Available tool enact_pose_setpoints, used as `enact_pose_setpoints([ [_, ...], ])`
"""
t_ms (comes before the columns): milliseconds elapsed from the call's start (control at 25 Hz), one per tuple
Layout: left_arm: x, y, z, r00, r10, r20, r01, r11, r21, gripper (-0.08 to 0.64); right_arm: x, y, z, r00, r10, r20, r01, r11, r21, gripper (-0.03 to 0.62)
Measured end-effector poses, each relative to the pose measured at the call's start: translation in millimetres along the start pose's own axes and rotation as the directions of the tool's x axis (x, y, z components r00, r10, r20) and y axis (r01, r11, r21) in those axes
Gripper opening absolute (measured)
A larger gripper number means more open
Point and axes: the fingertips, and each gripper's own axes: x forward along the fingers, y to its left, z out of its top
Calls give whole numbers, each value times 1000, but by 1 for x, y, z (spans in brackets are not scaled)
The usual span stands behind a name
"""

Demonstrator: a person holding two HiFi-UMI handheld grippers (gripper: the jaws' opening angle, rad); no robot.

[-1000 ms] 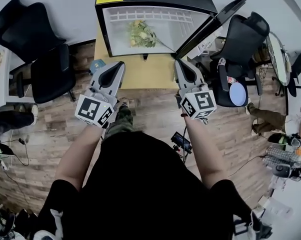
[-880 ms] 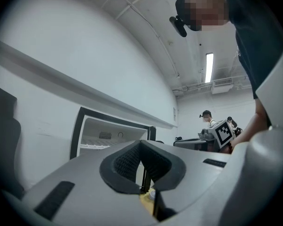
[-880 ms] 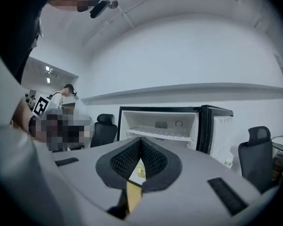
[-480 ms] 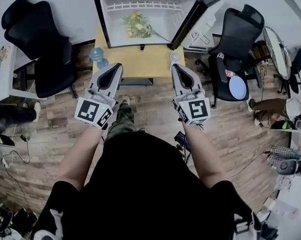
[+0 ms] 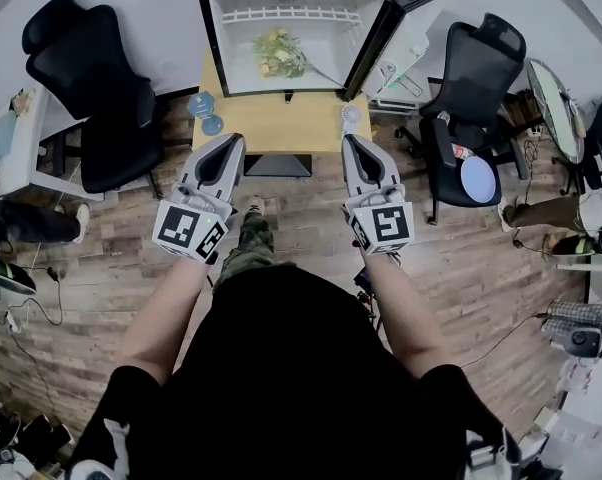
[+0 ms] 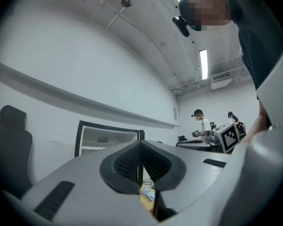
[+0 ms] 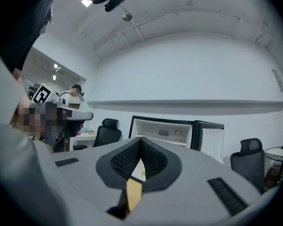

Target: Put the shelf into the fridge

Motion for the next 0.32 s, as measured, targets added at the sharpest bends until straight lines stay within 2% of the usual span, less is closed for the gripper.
enact_pose_setpoints([
  [320, -12, -31, 2, 1000, -4, 10, 4, 1000, 6, 19, -32, -1, 7, 999, -9, 35, 9, 1000, -23, 15],
])
